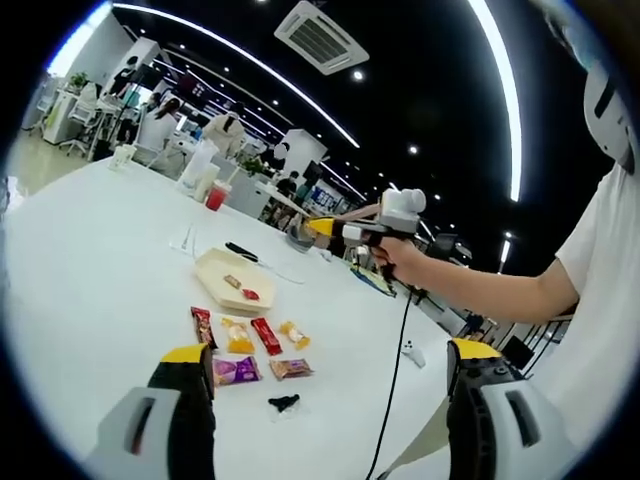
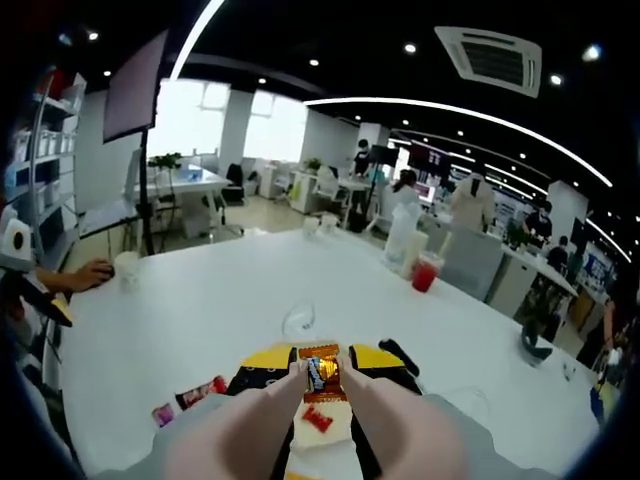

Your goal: Place the target food into the container with the food tongs after gripping and lifting it, then release it inside without dropping or visibly crushing the food.

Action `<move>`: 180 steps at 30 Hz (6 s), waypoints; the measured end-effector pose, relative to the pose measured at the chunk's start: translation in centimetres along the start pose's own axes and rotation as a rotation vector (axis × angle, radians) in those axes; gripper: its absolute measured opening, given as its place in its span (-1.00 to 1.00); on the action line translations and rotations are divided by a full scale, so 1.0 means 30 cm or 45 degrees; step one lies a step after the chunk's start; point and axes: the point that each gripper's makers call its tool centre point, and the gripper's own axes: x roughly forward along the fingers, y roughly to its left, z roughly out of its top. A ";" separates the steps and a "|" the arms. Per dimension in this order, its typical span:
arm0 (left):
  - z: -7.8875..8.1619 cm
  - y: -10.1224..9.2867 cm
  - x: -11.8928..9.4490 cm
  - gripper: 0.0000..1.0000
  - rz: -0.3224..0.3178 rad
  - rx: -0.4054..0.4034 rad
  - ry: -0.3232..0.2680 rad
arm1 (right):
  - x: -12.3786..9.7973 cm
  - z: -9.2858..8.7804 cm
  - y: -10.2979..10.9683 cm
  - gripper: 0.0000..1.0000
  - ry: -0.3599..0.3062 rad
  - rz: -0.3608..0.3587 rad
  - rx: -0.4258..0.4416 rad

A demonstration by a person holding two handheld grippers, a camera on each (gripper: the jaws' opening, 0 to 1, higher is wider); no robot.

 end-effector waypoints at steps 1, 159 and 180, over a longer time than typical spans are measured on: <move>0.002 -0.001 -0.001 0.95 0.000 0.002 -0.001 | 0.004 0.007 0.001 -0.61 -0.013 0.009 0.049; 0.074 -0.034 0.135 0.96 -0.066 0.169 0.049 | -0.159 -0.147 0.110 -0.49 -0.084 0.089 0.376; 0.034 -0.030 0.126 0.96 -0.075 0.147 0.083 | -0.212 -0.179 0.177 -0.48 -0.046 0.117 0.374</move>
